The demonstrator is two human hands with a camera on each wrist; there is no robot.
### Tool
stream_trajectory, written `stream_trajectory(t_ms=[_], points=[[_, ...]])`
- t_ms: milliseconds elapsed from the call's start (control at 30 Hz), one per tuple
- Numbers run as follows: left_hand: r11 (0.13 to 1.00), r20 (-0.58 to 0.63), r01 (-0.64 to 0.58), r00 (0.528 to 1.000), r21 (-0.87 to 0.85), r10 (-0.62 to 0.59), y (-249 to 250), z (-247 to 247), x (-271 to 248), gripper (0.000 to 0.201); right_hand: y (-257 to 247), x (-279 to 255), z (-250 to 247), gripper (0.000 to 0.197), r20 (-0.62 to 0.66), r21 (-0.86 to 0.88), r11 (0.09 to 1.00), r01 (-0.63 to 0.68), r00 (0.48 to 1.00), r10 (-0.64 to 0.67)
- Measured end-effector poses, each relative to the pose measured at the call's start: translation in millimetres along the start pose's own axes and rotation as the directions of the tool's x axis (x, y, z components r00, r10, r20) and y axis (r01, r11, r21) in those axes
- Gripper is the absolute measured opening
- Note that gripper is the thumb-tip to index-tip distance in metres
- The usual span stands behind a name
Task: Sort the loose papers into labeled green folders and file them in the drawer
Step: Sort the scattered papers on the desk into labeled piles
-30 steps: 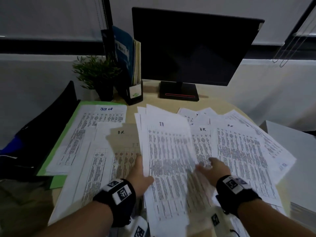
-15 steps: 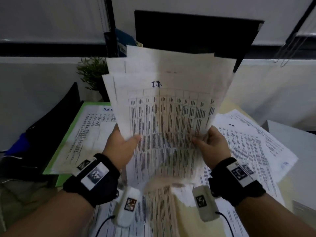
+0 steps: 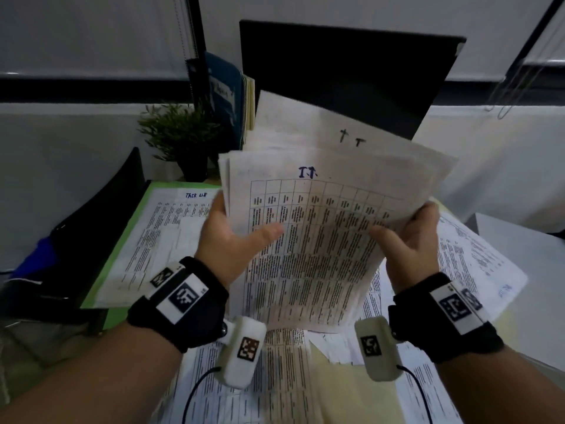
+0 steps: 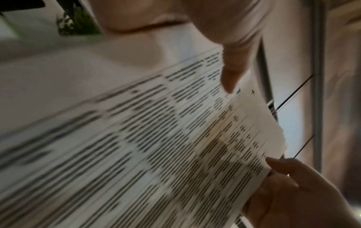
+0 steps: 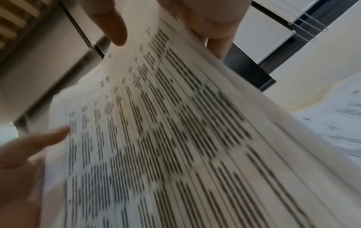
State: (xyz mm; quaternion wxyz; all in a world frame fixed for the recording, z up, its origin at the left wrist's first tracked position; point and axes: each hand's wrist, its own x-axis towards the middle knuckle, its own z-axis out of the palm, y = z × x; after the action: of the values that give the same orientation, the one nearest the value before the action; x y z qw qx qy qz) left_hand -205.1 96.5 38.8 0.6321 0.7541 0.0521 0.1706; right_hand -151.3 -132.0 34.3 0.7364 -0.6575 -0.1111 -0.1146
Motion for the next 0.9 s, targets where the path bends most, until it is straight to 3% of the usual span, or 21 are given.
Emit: stream_trajectory(t_ms=[100,200,300,433,500,633,733,833,900], points=[[0.972,0.108,0.154,0.979,0.180,-0.175,-25,11,-4,0.042,18,-9,0,0.039,0.029,-0.242,0.954,-0.177,0.981,0.190],[0.948,0.117,0.218,0.961,0.231,-0.249,-37,20,-7,0.040,27,-11,0,0.030,-0.086,-0.448,0.862,-0.239,0.971,0.224],[0.960,0.135,0.216,0.961,0.179,-0.242,-31,19,-7,0.037,23,-12,1,0.026,-0.188,-0.480,0.831,-0.280,0.958,0.214],[0.927,0.057,0.300,0.946,0.223,-0.320,-45,-4,-5,0.038,34,-22,13,0.022,-0.118,-0.557,0.745,-0.366,0.923,0.365],[0.837,0.040,0.366,0.908,0.407,-0.417,-66,-20,-6,0.030,52,-31,23,0.017,-0.054,-0.635,0.654,-0.412,0.867,0.495],[0.511,0.028,0.355,0.801,0.783,-0.599,-109,-48,-15,0.020,97,-52,43,0.015,0.009,-0.770,0.468,-0.433,0.726,0.688],[0.333,-0.048,0.354,0.744,0.874,-0.667,-125,-65,-22,0.006,118,-59,56,0.026,0.074,-0.861,0.376,-0.342,0.647,0.759],[0.203,-0.144,0.366,0.728,0.908,-0.670,-126,-75,-27,0.004,123,-56,68,0.028,0.116,-0.902,0.345,-0.259,0.624,0.773],[0.152,-0.183,0.372,0.723,0.916,-0.666,-127,-74,-27,0.020,122,-52,72,0.030,0.124,-0.911,0.336,-0.239,0.617,0.777]])
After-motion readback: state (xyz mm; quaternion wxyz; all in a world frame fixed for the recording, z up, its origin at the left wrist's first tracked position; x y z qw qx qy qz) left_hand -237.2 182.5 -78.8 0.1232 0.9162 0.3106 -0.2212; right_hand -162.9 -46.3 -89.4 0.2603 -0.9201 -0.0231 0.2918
